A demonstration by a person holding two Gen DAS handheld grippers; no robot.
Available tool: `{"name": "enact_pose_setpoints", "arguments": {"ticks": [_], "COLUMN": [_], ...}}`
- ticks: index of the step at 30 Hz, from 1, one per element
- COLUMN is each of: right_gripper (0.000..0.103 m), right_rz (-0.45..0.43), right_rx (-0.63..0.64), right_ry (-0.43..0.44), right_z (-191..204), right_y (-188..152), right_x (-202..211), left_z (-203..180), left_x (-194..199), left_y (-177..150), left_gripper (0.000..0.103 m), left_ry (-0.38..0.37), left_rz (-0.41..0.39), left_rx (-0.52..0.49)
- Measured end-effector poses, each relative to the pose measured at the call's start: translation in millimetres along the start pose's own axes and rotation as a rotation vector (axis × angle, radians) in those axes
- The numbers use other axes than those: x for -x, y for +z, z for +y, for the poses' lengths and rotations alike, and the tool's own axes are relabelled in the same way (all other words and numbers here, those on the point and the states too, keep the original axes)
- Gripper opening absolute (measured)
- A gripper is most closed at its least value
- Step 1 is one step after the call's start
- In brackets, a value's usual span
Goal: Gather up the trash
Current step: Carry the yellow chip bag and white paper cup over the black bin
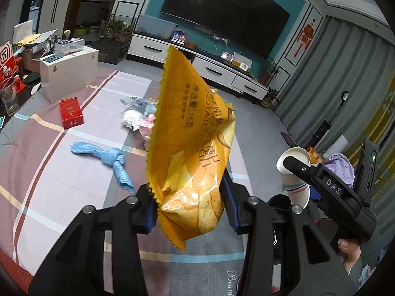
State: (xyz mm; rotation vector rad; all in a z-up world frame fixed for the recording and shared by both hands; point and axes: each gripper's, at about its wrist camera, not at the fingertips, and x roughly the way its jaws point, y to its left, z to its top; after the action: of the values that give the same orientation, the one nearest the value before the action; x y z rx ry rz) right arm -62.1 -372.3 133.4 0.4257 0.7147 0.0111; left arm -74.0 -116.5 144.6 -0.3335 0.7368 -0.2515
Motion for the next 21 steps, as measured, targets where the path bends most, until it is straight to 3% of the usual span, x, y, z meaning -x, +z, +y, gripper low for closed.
{"name": "enact_pose_setpoints", "arguments": {"ticks": [9, 21], "right_gripper": [0.091, 0.091], "right_rz": [-0.035, -0.094], "right_rx": [-0.053, -0.175], "right_ry": [-0.045, -0.134], "right_z": [-27, -86], "right_y": [3, 4], "right_x": [16, 43], "left_z": [-26, -98], "left_x": [-20, -65], "left_y": [-6, -27], "left_gripper": [0.045, 0.046], "left_ry": [-0.05, -0.175], "left_rz": [0.03, 0.124], "left_rx": [-0.051, -0.166]}}
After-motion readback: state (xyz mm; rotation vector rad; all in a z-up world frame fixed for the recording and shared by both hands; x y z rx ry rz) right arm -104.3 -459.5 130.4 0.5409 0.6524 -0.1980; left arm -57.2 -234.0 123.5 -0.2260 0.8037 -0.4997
